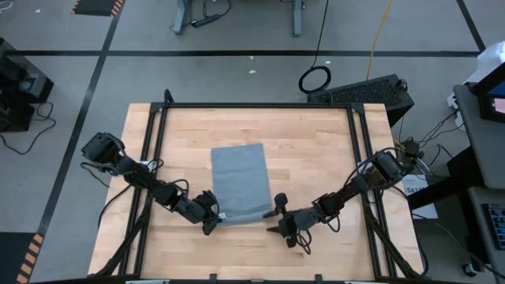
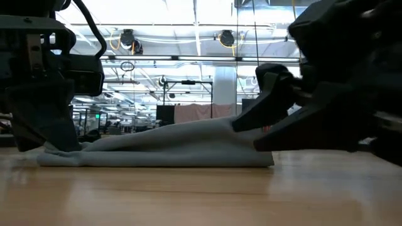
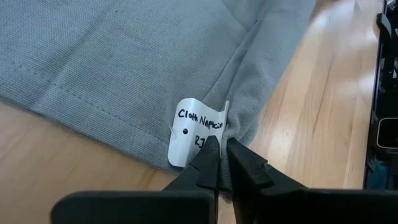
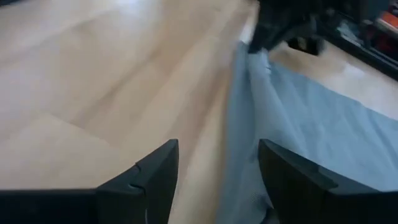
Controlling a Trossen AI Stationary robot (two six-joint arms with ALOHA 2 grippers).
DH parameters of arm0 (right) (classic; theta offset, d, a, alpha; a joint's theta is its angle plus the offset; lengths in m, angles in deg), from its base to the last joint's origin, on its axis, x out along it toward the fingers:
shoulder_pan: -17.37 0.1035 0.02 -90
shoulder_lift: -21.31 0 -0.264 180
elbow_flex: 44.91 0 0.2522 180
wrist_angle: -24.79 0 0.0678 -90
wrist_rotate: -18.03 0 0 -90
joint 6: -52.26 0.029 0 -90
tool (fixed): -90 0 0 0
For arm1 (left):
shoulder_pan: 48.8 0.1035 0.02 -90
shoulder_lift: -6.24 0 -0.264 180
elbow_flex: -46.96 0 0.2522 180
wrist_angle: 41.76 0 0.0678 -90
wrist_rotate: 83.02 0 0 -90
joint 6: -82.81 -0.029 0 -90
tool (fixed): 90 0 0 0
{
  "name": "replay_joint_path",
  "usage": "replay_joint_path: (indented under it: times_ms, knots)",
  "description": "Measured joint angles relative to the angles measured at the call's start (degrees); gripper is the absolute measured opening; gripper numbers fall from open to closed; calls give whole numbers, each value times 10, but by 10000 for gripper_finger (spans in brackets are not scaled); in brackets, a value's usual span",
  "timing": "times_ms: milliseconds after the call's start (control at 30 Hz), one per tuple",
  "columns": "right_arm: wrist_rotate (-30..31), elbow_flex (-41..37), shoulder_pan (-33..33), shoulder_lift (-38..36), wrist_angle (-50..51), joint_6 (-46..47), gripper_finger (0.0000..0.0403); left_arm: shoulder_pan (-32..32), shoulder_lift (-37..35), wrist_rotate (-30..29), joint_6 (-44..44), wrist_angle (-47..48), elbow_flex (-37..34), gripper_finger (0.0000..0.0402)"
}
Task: Roll towel
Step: Roll the gray towel
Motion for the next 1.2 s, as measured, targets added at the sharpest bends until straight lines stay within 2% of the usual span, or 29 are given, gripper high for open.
replay_joint_path:
  times_ms: [133,433,600,767,900,1067,1200]
  knots:
    - [20,0,-9,0,11,17,212,0,0,0,-1,0,0,20]
    - [19,0,-34,0,72,106,212,-1,0,-12,-7,-1,0,29]
    - [-19,0,-45,-2,85,152,212,0,0,-39,-20,-1,0,90]
    - [-22,1,-46,-2,91,175,212,0,0,-71,-21,-2,0,170]
    - [-22,1,-45,-2,97,189,212,2,-10,-82,-28,7,0,218]
    - [-21,1,-45,-2,106,203,212,3,-50,-99,-107,9,0,249]
    - [-21,1,-45,-2,107,203,212,2,-95,-137,-189,27,0,256]
